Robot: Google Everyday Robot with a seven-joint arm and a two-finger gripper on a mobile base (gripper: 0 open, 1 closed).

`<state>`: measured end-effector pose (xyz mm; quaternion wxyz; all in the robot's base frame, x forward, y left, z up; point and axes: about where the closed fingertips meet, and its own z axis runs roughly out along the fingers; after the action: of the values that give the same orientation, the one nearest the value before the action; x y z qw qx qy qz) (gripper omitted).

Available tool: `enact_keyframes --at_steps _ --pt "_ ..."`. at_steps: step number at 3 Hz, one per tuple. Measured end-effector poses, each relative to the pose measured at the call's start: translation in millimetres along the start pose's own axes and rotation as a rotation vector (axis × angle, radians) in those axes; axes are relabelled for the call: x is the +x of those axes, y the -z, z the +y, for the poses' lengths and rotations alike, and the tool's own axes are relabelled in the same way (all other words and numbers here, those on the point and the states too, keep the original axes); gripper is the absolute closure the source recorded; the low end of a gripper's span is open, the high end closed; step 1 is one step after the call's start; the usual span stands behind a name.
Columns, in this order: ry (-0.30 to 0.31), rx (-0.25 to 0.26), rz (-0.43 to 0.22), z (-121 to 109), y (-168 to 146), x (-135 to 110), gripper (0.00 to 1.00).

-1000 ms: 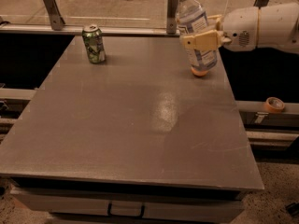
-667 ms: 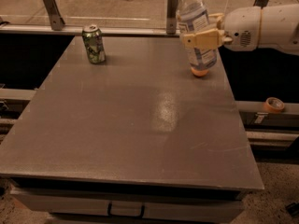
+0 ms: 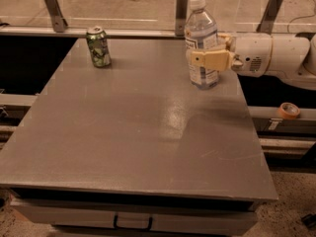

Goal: Place blue plastic bottle upright

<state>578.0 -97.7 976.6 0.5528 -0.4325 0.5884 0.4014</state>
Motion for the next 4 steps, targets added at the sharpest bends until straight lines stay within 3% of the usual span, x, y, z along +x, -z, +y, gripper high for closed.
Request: enact_keyframes --at_steps 1,3,4 --pt "0.019 -0.056 -0.084 20 13 7 1.0" --pt "0.081 -0.126 -0.137 45 28 31 1.0" --pt "0.084 -0.161 -0.147 54 26 46 0.82"
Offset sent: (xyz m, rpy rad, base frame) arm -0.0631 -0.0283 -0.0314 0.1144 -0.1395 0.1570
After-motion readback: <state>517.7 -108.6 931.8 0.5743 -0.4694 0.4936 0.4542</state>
